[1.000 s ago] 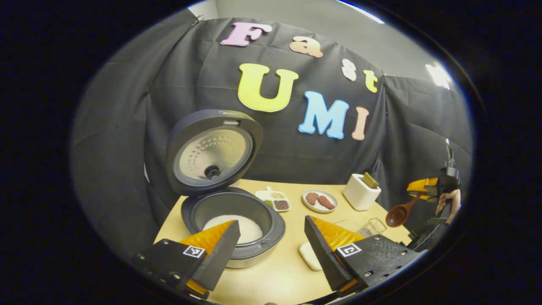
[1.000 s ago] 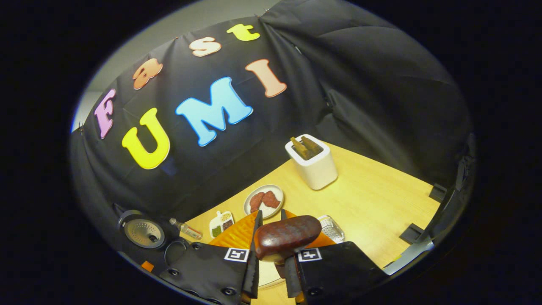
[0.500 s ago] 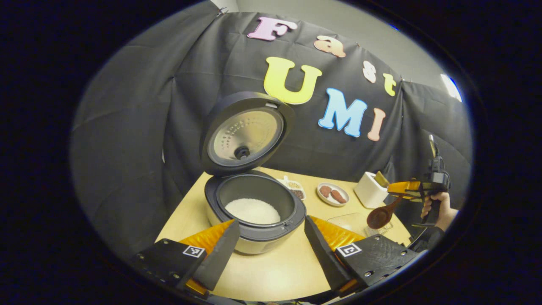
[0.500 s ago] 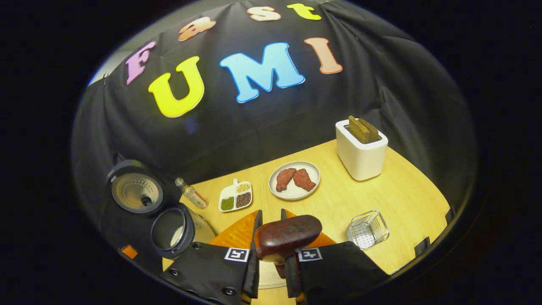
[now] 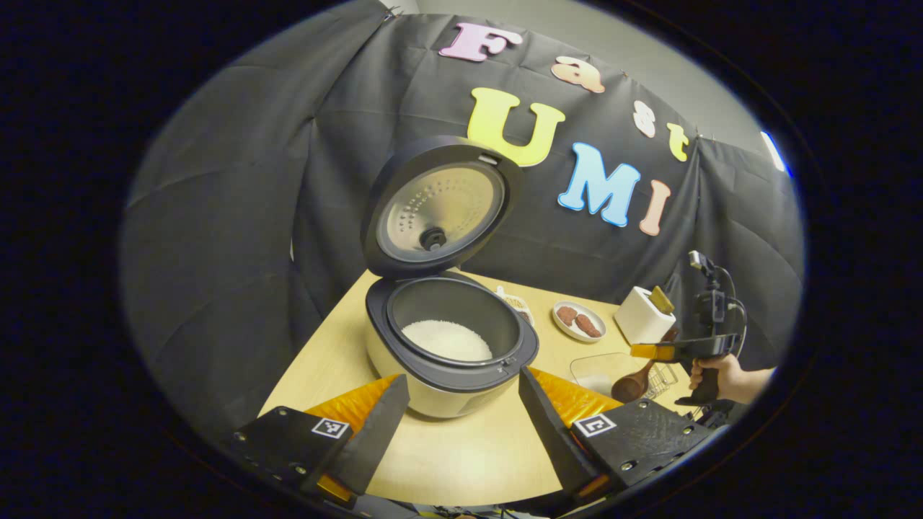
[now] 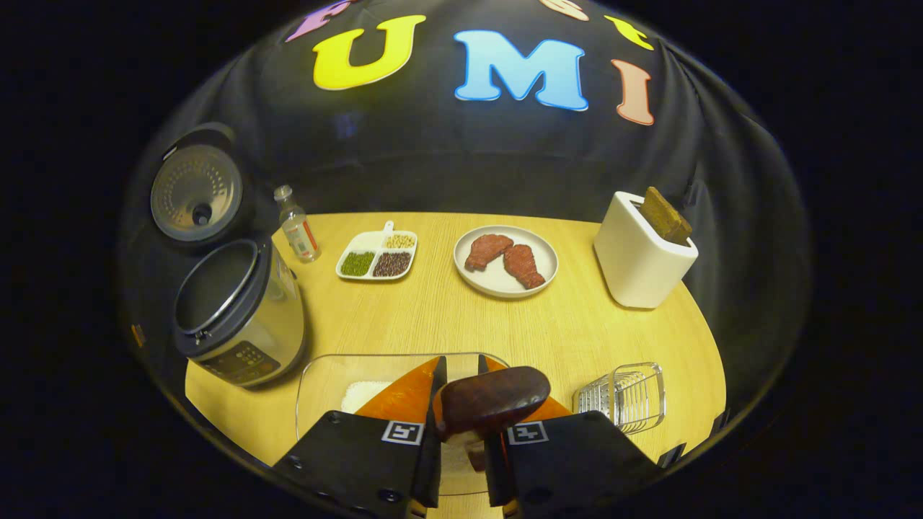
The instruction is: Close the left gripper, press the button to open the rice cooker; take a wooden spoon from the chopstick holder with the right hand, scoop a spoonful of rice and pour it into the rice cooker, then put the wooden spoon back into the chopstick holder.
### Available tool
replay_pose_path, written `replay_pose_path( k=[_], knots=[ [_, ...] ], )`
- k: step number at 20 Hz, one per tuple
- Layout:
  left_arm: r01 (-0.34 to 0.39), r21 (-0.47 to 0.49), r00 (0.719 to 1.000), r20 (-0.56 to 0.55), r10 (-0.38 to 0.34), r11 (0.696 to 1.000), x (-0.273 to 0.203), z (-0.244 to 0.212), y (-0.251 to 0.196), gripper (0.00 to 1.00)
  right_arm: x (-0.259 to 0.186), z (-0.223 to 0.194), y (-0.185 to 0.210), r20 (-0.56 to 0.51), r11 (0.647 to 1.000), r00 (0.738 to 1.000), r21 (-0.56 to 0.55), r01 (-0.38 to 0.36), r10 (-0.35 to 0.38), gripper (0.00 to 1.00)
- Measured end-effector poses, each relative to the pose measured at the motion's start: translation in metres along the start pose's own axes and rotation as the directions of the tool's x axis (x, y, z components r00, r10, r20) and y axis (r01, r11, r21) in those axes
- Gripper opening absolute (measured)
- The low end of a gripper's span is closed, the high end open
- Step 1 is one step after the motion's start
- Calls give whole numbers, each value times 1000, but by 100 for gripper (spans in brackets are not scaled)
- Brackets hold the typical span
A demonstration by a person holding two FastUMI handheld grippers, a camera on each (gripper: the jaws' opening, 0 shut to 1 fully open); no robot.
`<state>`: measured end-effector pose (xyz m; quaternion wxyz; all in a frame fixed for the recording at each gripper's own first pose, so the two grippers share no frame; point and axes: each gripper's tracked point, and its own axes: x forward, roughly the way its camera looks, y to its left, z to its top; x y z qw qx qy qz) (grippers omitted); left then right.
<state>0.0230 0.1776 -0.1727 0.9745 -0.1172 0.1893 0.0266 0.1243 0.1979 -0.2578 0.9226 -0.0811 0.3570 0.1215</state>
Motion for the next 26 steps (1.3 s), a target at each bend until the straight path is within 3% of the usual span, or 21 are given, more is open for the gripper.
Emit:
replay_pose_path(
  k=[3, 8, 15, 18, 22, 26],
  knots=[
    [-4, -11, 1000, 4, 4, 1000, -4, -1, 0, 96, 7, -17, 30, -38, 997, 997, 32, -71, 72, 25],
    [-21, -12, 999, 28, 21, 1000, -15, 5, 3, 97, 5, -27, 80, -98, 962, 972, 199, -189, 212, 28],
    [-54, -22, 998, 27, 55, 998, -34, -4, 19, 96, -1, -20, 89, -112, 908, 951, 348, -232, 286, 24],
    [-59, -33, 998, 27, 59, 998, -37, -4, 19, 96, -6, -13, 83, -91, 893, 951, 378, -243, 297, 24],
    [-58, -12, 998, 34, 58, 998, -37, -1, 17, 96, -11, -2, 60, -52, 873, 965, 441, -207, 255, 27],
    [-42, 14, 998, 43, 41, 999, -36, 6, 11, 96, -19, 2, 39, -33, 813, 969, 551, -185, 243, 27]
  ],
)
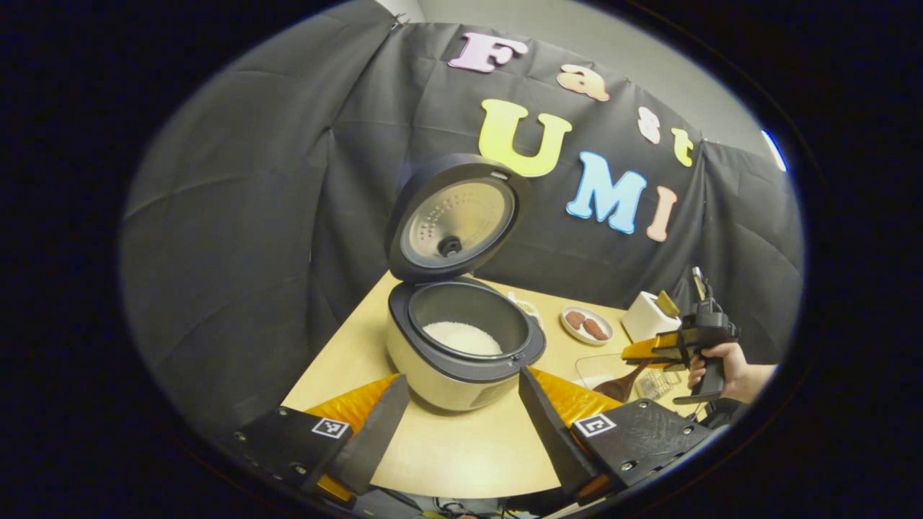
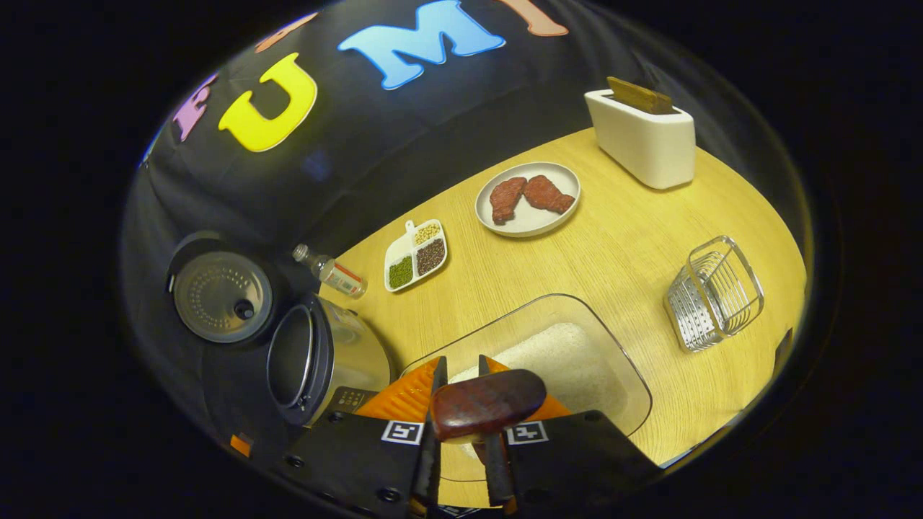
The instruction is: Close the left gripper, press the button to open the rice cooker; take a wooden spoon from the chopstick holder with the right hand, scoop a spoonful of rice and pour it into the rice cooker, then put the wooden spoon back into the chopstick holder.
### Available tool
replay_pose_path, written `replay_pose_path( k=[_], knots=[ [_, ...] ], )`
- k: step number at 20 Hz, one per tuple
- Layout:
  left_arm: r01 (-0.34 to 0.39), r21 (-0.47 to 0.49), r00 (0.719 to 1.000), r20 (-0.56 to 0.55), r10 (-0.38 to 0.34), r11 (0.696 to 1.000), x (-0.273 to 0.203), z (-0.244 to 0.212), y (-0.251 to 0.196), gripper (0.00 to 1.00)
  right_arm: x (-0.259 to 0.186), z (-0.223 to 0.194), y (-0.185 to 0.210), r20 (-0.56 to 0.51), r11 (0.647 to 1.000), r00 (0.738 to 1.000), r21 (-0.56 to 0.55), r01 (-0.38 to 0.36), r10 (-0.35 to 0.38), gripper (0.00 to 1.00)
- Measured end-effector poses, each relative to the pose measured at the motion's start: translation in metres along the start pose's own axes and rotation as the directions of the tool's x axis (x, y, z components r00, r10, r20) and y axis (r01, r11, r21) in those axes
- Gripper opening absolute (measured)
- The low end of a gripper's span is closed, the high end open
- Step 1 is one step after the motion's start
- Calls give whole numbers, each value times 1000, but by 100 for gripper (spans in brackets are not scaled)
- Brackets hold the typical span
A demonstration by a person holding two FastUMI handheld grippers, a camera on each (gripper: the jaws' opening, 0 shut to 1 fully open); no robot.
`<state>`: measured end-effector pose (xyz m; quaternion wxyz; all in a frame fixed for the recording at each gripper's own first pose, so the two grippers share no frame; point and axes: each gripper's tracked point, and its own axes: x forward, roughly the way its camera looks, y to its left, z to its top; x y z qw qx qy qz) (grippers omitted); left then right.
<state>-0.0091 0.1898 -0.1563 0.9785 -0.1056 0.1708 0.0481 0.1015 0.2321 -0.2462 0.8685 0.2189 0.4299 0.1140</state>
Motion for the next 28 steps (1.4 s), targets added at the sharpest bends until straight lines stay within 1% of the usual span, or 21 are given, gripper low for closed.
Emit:
replay_pose_path(
  k=[3, 4, 8, 9, 10, 14, 18, 22, 24, 25, 26, 27, 28],
  knots=[
    [11, 5, 1000, -2, -11, 1000, 1, 0, -1, 96, -11, 15, -12, 32, 993, 999, 118, 7, -11, 27],
    [9, 9, 1000, -1, -9, 1000, 2, 2, -2, 96, -14, 16, -17, 27, 987, 1000, 159, 11, -15, 27],
    [9, 3, 1000, 0, -9, 1000, 0, 1, -4, 96, -24, 27, -29, 10, 943, 1000, 333, 8, -12, 28],
    [1, 6, 1000, 0, -1, 1000, 0, 0, -3, 96, -24, 31, -28, 16, 932, 1000, 363, -5, 0, 24],
    [-7, 7, 1000, 3, 7, 1000, -1, 2, -1, 96, -26, 36, -27, 19, 921, 1000, 388, -20, 14, 27],
    [-38, -7, 999, 17, 39, 999, -11, 2, 0, 96, -36, 56, -8, 25, 896, 995, 433, -97, 96, 27],
    [-75, -10, 997, 28, 76, 997, -23, 2, 4, 96, -49, 85, 23, 54, 858, 982, 479, -186, 183, 27],
    [-121, -28, 992, 35, 122, 992, -33, -4, 17, 96, -54, 106, 78, 71, 819, 951, 492, -297, 302, 27],
    [-138, -46, 989, 37, 140, 989, -36, -10, 22, 96, -52, 108, 110, 50, 812, 935, 481, -331, 351, 27],
    [-146, -51, 988, 39, 148, 988, -42, -12, 27, 96, -49, 107, 126, 40, 814, 928, 468, -345, 370, 23],
    [-156, -52, 987, 42, 158, 986, -45, -12, 30, 96, -44, 105, 141, 31, 816, 922, 456, -356, 385, 27],
    [-168, -53, 985, 43, 170, 984, -46, -11, 35, 96, -39, 104, 157, 22, 816, 916, 445, -369, 401, 23],
    [-178, -56, 983, 44, 181, 982, -48, -11, 39, 96, -35, 102, 173, 11, 815, 908, 435, -382, 420, 23]
  ],
)
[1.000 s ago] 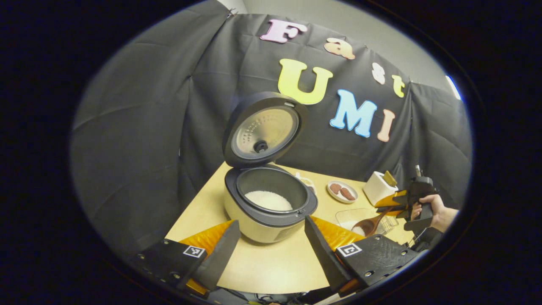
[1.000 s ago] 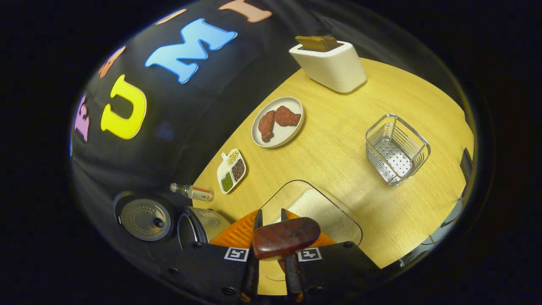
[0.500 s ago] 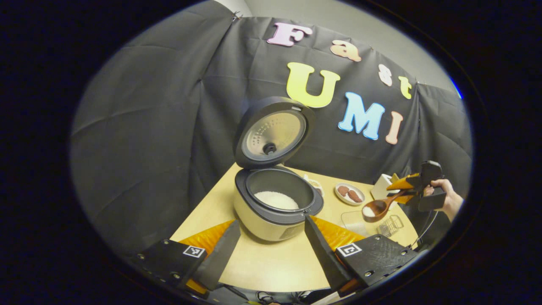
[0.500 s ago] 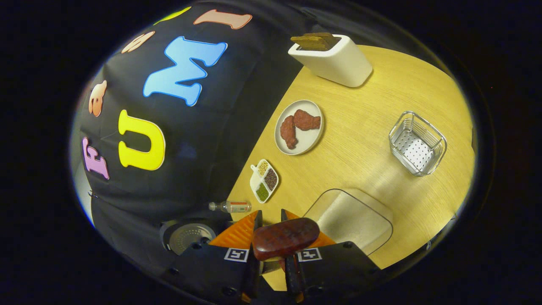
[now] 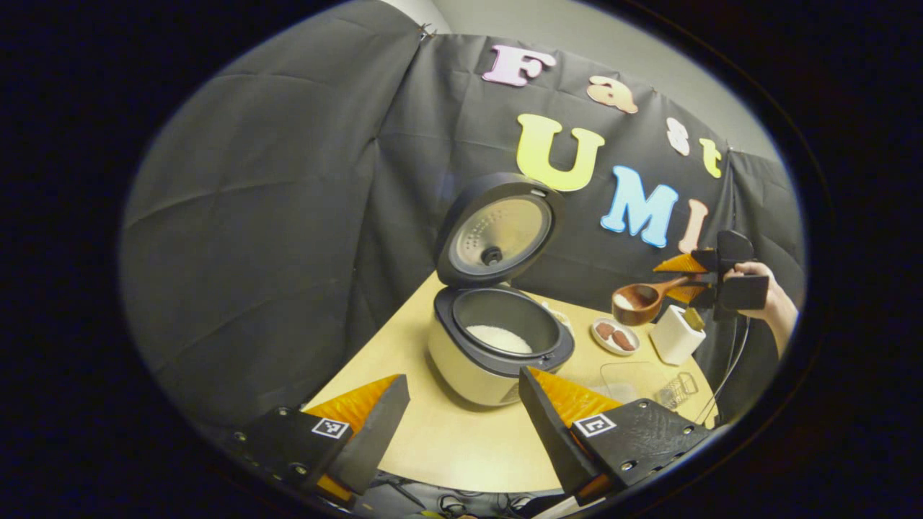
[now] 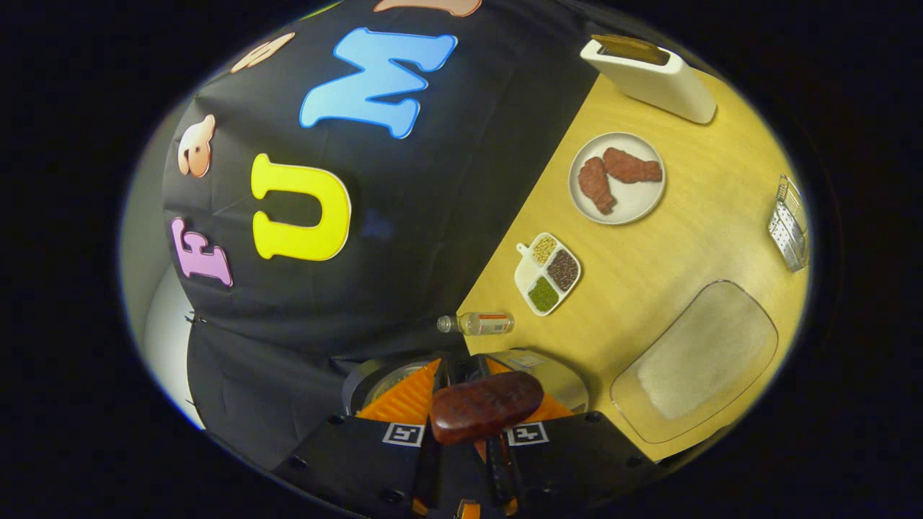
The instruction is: Close the left gripper, press the button to open the rice cooker; take a wooden spoon from the chopstick holder with the right hand, scoop a spoonful of rice and pour it into the rice cooker, then put the wooden spoon back into the chopstick holder.
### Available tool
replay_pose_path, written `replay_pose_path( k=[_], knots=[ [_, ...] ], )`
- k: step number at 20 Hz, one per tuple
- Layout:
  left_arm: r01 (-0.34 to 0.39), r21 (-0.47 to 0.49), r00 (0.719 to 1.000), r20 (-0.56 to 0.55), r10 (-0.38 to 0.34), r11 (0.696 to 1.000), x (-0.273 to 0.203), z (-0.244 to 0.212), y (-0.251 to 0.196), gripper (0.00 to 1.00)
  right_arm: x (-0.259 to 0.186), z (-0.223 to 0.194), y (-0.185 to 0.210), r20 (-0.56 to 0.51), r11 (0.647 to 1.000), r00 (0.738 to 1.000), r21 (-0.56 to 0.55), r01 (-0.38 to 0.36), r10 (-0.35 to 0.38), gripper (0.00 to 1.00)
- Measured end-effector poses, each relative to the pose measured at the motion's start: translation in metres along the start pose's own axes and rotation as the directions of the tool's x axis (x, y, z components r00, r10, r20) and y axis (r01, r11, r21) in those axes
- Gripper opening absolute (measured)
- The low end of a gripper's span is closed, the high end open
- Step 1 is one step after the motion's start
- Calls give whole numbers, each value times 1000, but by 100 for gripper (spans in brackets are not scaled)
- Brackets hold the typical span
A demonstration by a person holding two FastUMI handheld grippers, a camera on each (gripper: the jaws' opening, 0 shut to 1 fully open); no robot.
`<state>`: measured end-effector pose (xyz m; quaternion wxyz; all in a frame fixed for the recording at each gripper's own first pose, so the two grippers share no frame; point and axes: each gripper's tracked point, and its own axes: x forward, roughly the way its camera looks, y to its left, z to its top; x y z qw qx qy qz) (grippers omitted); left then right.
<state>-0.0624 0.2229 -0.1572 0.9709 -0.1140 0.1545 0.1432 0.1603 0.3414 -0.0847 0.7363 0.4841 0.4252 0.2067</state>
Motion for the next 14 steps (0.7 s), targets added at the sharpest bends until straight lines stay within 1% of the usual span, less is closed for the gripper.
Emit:
replay_pose_path(
  k=[1, 2, 3, 4, 5, 6, 7, 8, 10, 12, 14],
  knots=[
    [-10, -6, 1000, 1, 10, 1000, -2, -1, 6, 96, 10, -7, 11, -21, 1000, 1000, -14, -12, 11, 23],
    [-20, -12, 1000, 3, 20, 1000, -4, -1, 11, 96, 20, -14, 22, -39, 999, 999, -36, -25, 24, 27],
    [-31, -18, 1000, 3, 31, 999, -5, -3, 16, 96, 31, -19, 33, -51, 997, 998, -69, -37, 34, 23],
    [-42, -25, 999, 1, 42, 999, -5, -5, 22, 96, 41, -26, 42, -64, 993, 997, -111, -43, 36, 23],
    [-55, -33, 999, -4, 54, 998, -8, -10, 29, 96, 51, -33, 46, -75, 987, 997, -155, -40, 29, 23],
    [-69, -41, 998, -10, 68, 997, -8, -12, 36, 96, 62, -41, 50, -84, 979, 996, -199, -36, 19, 27],
    [-83, -50, 997, -16, 82, 995, -9, -16, 42, 96, 74, -47, 53, -95, 970, 995, -240, -32, 10, 27],
    [-103, -57, 995, -20, 102, 993, -10, -17, 49, 96, 84, -54, 55, -104, 958, 995, -284, -31, 2, 27],
    [-131, -69, 991, -16, 130, 989, -16, -21, 60, 97, 105, -58, 48, -96, 928, 995, -372, 2, -41, 27],
    [-156, -85, 988, -22, 154, 984, -20, -26, 69, 97, 122, -59, 40, -80, 887, 994, -460, 35, -81, 27],
    [-176, -102, 984, -34, 174, 979, -22, -32, 79, 97, 133, -67, 34, -81, 837, 991, -545, 48, -109, 27]
  ],
)
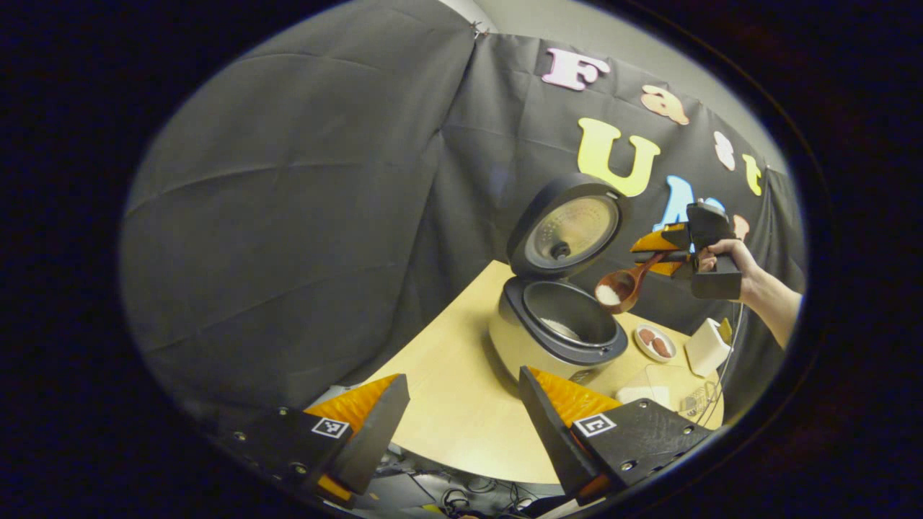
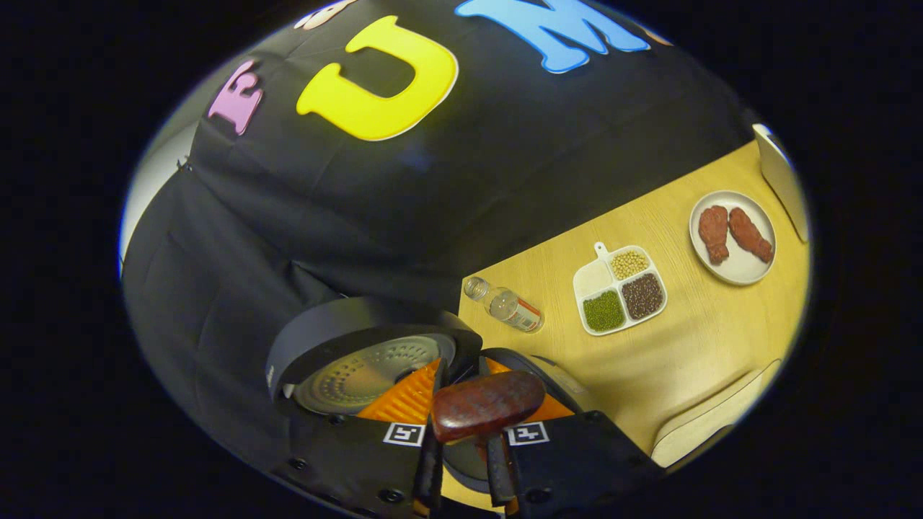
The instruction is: Close the left gripper, press the button to open the rice cooker; take a wooden spoon from the chopstick holder with the right hand, scoop a spoonful of rice and pour it into the rice cooker, then put the wooden spoon back into the chopstick holder.
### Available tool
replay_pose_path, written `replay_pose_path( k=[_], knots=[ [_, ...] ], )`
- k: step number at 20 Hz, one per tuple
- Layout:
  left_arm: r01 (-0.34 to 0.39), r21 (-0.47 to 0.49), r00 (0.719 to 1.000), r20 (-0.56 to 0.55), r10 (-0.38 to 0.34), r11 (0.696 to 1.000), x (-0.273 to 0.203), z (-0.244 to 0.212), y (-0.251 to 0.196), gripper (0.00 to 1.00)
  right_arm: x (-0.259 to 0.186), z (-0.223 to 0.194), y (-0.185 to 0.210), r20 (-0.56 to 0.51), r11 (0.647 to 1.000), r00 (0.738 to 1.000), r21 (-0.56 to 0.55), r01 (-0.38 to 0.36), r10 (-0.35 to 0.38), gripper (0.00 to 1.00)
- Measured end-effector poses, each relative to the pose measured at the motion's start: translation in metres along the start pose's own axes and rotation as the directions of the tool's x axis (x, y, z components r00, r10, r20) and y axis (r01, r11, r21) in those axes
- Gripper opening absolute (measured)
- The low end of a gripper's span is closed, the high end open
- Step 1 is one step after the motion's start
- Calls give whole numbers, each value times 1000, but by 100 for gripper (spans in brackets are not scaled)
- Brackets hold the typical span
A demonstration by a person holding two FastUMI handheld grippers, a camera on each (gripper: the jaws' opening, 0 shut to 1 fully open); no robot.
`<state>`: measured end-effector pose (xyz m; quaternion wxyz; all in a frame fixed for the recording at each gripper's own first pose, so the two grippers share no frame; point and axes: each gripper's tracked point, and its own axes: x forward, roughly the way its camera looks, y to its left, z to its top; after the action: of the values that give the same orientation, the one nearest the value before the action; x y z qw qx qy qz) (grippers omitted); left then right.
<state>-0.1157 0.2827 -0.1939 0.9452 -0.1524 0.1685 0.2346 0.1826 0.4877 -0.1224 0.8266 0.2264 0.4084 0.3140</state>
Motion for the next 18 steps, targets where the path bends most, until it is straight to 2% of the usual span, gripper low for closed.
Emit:
replay_pose_path(
  k=[4, 8, 11, 15, 18],
  knots=[
    [-35, -13, 999, -24, 34, 999, 2, -14, 10, 97, 17, -9, -6, 14, 982, 998, -177, 66, -65, 27],
    [-48, 7, 999, -10, 48, 999, -3, -6, 15, 97, 26, -12, -3, 4, 968, 998, -240, 67, -68, 27],
    [-49, 3, 999, -17, 49, 999, -3, -10, 18, 97, 27, -10, 0, 19, 947, 998, -314, 64, -61, 27],
    [-43, 10, 999, -20, 43, 999, 2, -11, 11, 97, 33, -13, 17, 19, 892, 999, -450, 49, -45, 27],
    [-39, 21, 999, -3, 39, 999, -1, -8, 9, 97, 30, -16, 25, 25, 882, 1000, -472, 7, 5, 27]
  ],
)
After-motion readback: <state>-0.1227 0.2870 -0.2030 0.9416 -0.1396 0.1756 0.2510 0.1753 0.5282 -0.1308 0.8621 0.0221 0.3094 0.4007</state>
